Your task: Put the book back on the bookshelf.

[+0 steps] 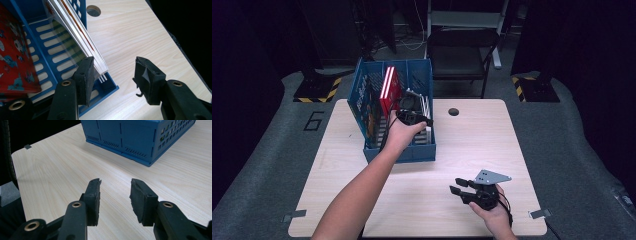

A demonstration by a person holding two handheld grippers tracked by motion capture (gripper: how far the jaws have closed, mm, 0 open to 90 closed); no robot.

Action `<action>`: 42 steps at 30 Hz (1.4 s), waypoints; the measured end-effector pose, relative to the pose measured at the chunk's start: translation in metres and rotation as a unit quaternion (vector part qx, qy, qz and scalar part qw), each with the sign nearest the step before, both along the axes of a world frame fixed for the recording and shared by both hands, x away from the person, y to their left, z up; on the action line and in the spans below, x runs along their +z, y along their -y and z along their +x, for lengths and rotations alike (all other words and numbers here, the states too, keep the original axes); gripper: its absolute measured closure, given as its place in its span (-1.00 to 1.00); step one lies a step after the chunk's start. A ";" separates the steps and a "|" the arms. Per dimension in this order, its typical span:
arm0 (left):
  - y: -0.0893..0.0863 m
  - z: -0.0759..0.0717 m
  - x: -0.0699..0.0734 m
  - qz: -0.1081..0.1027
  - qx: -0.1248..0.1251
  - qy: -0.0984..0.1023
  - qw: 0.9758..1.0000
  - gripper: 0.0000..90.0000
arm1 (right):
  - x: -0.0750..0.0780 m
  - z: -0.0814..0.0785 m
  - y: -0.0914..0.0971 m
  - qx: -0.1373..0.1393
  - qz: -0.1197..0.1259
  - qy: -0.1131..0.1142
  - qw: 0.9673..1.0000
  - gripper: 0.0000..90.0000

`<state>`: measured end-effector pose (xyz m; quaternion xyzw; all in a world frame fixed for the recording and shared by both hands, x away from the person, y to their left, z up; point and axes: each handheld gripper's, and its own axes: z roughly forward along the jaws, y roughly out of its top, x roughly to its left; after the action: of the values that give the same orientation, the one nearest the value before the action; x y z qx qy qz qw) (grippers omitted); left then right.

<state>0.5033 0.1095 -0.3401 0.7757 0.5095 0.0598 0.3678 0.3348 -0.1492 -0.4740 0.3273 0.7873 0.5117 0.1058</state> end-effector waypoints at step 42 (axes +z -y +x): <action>-0.074 -0.093 -0.013 0.014 -0.094 0.067 0.993 -0.12 | -0.002 0.000 -0.001 -0.006 -0.004 -0.007 1.000 0.21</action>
<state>0.4100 0.1838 -0.3527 0.8193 0.4075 0.0838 0.3945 0.3346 -0.1481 -0.4758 0.3352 0.7881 0.5053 0.1053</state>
